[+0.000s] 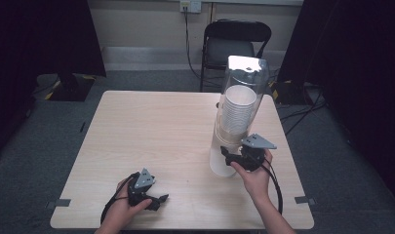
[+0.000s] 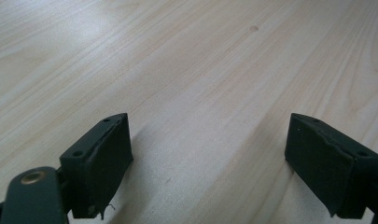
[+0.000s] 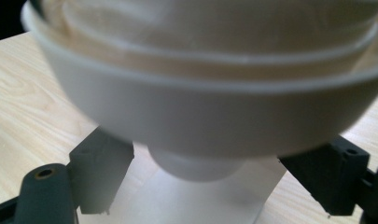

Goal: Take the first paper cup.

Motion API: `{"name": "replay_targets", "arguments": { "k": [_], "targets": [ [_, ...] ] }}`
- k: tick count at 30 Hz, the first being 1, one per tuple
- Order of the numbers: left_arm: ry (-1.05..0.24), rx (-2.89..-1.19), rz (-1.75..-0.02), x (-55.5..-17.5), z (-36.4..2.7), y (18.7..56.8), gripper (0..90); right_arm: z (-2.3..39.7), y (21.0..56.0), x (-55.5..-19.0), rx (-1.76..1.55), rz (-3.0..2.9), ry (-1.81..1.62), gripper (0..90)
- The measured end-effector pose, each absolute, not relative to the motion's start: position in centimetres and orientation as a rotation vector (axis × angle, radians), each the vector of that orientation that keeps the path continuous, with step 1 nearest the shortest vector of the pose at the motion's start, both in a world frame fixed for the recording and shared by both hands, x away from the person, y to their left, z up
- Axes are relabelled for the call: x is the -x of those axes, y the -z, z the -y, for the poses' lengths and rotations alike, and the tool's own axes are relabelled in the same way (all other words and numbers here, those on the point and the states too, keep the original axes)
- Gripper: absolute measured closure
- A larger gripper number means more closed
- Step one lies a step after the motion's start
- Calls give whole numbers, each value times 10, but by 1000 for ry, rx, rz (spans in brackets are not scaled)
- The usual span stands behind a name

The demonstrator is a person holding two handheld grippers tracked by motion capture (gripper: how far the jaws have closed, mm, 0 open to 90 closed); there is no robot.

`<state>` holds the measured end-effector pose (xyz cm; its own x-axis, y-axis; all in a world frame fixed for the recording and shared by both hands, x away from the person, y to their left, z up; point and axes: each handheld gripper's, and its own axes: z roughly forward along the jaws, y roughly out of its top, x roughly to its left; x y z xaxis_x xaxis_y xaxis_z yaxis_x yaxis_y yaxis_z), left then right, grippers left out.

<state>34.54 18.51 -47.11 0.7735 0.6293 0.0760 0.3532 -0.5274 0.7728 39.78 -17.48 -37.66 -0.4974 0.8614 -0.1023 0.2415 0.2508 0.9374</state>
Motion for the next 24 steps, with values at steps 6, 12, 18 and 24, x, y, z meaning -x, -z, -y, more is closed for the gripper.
{"name": "replay_targets", "arguments": {
  "k": [6,12,18,24],
  "targets": [
    [-446,-2173,-728,-345,-185,471,141,172,375,-404,-1015,-1881,-1271,205],
    [-447,-2174,-728,-345,-185,471,141,170,375,-408,-1022,-1857,-1312,252],
    [-460,-2184,-724,-346,-185,470,140,169,376,-407,-1009,-1868,-1330,324],
    [-447,-2174,-727,-346,-185,471,140,171,381,-407,-975,-1843,-1355,335]
  ]
}}
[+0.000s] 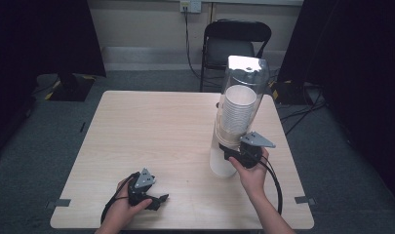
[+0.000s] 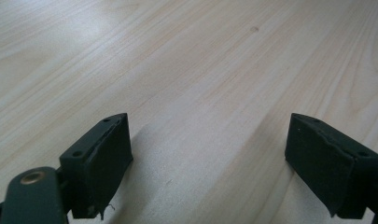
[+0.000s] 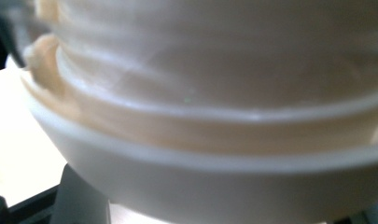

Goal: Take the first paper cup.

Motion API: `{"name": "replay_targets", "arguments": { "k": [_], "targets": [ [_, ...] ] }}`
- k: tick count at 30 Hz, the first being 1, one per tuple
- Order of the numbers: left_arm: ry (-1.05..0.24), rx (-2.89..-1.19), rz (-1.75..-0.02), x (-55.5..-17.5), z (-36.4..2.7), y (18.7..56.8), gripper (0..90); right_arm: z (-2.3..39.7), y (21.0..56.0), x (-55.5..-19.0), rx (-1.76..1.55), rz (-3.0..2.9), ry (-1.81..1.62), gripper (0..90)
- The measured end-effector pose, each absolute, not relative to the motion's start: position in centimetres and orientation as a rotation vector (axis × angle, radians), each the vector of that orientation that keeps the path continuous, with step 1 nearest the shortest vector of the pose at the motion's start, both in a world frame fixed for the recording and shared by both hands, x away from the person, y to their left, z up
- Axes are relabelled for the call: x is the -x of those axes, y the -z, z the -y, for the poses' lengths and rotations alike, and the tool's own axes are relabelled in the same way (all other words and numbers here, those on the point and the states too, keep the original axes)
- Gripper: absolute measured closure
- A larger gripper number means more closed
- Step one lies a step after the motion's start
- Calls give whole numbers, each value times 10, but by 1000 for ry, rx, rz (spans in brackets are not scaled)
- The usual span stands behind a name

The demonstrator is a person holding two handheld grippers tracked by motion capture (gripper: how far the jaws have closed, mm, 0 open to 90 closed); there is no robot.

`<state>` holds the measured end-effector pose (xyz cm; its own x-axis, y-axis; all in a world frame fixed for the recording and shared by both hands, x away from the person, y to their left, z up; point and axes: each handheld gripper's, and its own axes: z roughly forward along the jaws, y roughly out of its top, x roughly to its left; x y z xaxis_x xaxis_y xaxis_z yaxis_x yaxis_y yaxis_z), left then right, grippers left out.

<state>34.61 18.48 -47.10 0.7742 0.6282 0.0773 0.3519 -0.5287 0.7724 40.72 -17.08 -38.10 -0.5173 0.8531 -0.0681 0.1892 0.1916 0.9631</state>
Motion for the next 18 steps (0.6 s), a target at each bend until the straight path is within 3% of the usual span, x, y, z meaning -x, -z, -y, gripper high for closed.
{"name": "replay_targets", "arguments": {
  "k": [18],
  "targets": [
    [-450,-2175,-726,-346,-185,471,140,171,390,-405,-929,-1800,-1370,347]
  ]
}}
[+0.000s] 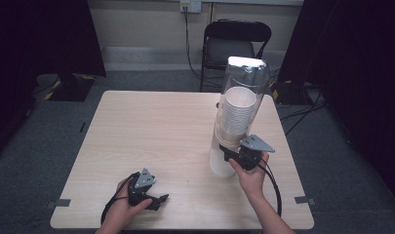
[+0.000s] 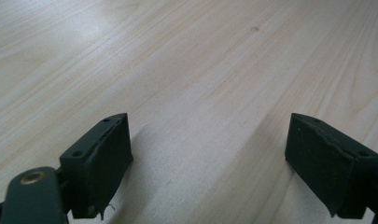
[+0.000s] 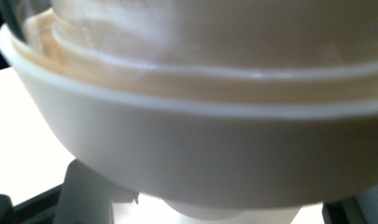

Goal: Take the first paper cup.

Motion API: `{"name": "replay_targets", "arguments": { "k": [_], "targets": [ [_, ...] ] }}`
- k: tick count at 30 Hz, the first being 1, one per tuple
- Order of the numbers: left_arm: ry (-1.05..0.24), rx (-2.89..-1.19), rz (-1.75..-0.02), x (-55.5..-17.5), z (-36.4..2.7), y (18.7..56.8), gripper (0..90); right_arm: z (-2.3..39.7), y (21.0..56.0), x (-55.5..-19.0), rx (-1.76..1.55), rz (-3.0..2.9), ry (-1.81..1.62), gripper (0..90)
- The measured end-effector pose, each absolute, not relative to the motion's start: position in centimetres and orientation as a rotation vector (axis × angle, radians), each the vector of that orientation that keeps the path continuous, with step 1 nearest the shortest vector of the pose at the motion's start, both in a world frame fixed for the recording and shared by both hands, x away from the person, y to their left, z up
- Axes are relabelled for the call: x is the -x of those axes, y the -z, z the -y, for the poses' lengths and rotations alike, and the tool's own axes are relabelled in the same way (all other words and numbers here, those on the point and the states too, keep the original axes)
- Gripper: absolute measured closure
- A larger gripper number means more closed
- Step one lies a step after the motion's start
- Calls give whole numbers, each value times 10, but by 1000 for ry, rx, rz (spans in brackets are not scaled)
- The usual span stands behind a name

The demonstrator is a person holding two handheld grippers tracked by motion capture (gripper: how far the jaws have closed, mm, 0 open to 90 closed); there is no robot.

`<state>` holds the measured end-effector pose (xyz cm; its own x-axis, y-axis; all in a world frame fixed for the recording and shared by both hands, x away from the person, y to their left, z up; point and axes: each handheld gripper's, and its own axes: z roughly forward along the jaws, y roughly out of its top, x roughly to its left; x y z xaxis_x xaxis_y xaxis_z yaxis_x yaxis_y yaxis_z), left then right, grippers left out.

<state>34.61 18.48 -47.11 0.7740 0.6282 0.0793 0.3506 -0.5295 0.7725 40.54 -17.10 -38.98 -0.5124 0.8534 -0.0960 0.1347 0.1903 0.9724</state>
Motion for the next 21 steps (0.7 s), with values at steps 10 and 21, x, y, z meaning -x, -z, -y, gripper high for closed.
{"name": "replay_targets", "arguments": {
  "k": [10,21],
  "targets": [
    [-441,-2166,-737,-346,-184,471,140,184,456,-399,-939,-1998,-1090,366],
    [-446,-2176,-722,-347,-184,471,139,201,452,-391,-932,-2141,-1050,353]
  ]
}}
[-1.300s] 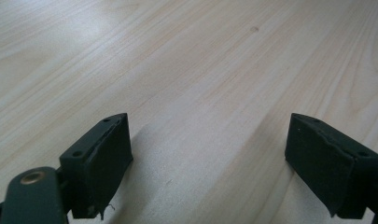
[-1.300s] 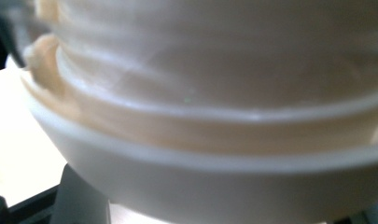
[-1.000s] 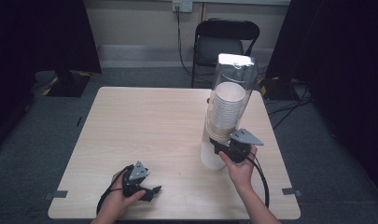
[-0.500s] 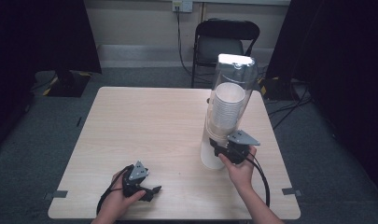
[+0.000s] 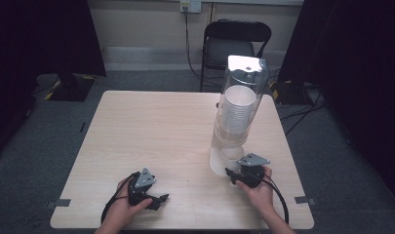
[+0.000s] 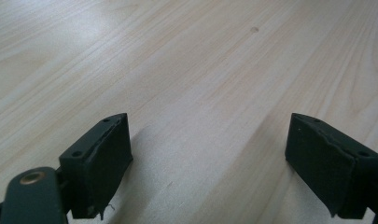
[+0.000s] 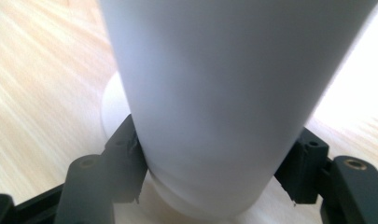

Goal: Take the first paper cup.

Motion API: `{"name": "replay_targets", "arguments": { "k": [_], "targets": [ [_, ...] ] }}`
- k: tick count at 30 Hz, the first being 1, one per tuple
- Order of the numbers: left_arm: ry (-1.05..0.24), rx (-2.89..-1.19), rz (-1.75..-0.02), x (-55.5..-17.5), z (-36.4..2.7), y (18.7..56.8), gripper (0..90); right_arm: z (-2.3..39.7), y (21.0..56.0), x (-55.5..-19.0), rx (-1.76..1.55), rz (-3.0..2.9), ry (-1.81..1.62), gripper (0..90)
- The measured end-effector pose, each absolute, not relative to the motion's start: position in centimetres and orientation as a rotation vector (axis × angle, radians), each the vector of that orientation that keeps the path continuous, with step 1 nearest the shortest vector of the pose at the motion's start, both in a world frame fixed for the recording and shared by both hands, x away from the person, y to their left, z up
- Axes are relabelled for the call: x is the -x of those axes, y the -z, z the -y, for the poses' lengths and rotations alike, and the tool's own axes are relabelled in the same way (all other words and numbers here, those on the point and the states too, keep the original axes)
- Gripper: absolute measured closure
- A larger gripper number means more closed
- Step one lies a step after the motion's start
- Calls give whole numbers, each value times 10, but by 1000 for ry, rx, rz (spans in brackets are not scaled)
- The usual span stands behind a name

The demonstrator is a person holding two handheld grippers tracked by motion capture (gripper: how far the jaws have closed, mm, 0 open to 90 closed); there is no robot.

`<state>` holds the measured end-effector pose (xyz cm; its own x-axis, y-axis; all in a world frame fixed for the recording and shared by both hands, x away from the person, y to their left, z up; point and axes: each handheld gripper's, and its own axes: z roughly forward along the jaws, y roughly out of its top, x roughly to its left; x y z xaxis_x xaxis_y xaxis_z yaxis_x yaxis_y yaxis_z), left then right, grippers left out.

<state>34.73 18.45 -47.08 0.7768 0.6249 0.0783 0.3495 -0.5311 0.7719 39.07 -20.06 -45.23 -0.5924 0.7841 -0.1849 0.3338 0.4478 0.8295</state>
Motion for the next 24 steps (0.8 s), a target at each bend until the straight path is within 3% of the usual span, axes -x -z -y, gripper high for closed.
{"name": "replay_targets", "arguments": {
  "k": [24],
  "targets": [
    [-454,-2161,-766,-345,-180,471,154,204,452,-360,-908,-2163,-1126,343]
  ]
}}
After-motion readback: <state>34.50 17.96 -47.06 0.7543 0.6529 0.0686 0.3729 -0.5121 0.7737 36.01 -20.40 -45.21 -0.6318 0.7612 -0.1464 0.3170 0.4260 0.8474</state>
